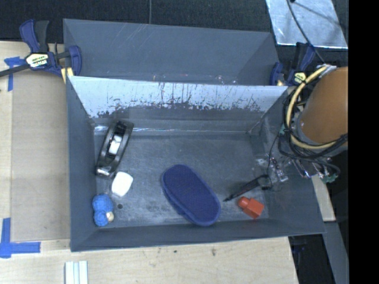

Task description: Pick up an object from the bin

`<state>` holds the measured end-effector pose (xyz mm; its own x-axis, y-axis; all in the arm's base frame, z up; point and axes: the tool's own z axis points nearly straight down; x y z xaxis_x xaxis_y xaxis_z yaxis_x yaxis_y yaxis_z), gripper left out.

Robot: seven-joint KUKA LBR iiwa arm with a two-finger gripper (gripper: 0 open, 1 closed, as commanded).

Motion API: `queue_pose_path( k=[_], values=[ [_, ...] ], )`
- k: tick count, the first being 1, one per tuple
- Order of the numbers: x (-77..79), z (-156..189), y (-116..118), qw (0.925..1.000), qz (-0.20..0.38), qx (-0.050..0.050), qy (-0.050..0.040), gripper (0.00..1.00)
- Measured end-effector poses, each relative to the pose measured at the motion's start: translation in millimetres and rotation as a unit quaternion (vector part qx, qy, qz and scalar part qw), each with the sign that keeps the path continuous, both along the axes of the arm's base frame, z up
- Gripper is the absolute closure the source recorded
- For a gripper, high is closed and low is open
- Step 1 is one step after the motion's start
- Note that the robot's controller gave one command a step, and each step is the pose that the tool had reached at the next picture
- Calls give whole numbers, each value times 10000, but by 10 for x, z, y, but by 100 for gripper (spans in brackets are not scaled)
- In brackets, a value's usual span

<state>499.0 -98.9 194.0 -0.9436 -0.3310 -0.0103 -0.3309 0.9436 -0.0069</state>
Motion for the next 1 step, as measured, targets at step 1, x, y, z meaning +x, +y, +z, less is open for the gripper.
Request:
queue_pose_path(
  k=[1],
  values=[
    [306, 1236, 127, 10000, 4, 5, -12, 100]
  ],
)
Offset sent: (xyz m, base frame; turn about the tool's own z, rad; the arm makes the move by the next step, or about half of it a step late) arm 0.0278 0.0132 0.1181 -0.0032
